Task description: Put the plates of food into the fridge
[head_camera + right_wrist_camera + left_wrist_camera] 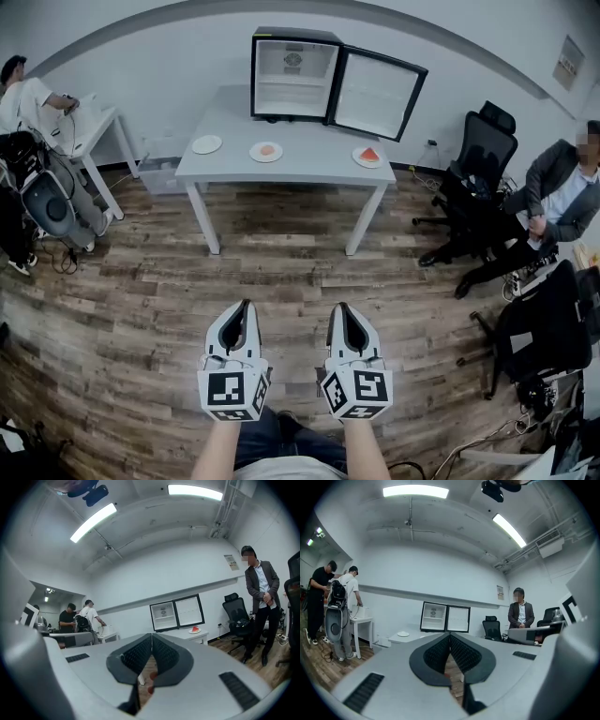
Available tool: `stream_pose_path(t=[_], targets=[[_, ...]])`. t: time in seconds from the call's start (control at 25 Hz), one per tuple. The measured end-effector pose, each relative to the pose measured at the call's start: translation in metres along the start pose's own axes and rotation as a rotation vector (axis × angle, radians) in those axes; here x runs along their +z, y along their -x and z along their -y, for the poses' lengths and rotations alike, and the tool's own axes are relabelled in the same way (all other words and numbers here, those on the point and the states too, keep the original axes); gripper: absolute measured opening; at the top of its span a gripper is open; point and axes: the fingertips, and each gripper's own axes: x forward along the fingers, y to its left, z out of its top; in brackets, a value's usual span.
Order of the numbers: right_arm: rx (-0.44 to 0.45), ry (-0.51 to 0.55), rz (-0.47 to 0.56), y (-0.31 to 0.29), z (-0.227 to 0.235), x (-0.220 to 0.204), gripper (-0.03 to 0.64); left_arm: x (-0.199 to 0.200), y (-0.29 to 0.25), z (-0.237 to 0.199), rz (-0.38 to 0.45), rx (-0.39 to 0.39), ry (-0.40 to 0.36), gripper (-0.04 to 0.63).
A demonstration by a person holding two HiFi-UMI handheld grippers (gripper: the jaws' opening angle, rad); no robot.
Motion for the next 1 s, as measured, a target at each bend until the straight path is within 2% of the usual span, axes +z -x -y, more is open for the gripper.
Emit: stream_pose_path(t=[0.4, 1.0], targets=[[-0.010, -0.042, -0.026, -0.042, 0.020, -0.007, 0.015, -0.009, -0.046, -0.005, -0.028, -0.015, -0.004, 0.007], [-0.072, -0.043, 0.000, -0.216, 0.050, 0.025, 0.015, 0.020, -0.227, -0.057, -0.005, -0.084, 0.003, 0.006]])
